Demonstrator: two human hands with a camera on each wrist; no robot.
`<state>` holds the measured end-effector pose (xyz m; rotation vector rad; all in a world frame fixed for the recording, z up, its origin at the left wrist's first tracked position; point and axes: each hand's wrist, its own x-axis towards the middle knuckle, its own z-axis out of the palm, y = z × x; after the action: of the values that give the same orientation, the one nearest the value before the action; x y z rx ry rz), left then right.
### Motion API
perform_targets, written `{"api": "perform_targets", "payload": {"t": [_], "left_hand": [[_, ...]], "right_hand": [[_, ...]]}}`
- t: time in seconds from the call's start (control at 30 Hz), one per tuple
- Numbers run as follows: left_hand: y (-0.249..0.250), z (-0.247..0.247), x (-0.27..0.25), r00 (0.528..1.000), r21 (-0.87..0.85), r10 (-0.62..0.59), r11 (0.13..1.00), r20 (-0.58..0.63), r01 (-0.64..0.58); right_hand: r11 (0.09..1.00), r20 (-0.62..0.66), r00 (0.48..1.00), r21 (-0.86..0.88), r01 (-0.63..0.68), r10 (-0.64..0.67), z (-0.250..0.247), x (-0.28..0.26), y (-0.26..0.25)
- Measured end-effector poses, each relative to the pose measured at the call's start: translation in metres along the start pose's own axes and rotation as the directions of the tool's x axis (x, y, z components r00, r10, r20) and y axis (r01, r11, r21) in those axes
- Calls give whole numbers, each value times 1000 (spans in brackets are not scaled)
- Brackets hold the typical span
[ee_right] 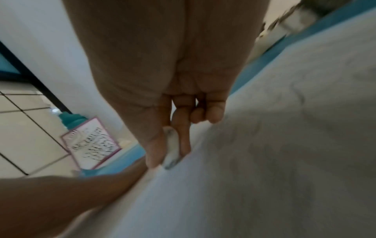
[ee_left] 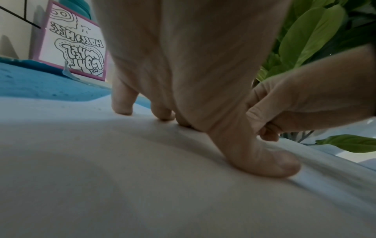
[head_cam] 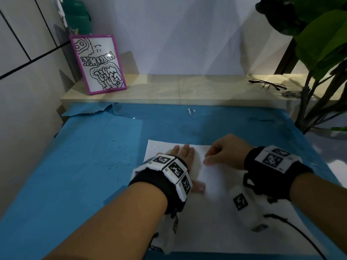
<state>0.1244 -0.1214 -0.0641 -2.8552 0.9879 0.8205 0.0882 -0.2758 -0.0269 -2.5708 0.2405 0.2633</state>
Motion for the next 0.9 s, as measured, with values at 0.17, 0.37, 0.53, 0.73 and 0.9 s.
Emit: {"api": "perform_targets", "payload": {"t": [0.17,0.37,0.53,0.73,0.9], "left_hand": [[-1,1,1,1000,7,6,1000,-15,-6],[-1,1,0,1000,7,3,1000,-21,-3],[3,-1,-3,1000,32,1,999,-8,0],[5,-5,-6,1000,37,9,999,-5,-8],[0,-1,0,1000,28,-2,1000,0,2]], "right_hand": [[1000,10,1000,-10,18,-18,5,-2,1],[997,-52,998,-78,16,-20,4,-4,-1],[999,-54,998,-11,31,-31,10,-1,-11],[999,8,999,-20,44,-43,9,-2,-14],[996,56,996,-45,77,-74,12,-7,-13]]}}
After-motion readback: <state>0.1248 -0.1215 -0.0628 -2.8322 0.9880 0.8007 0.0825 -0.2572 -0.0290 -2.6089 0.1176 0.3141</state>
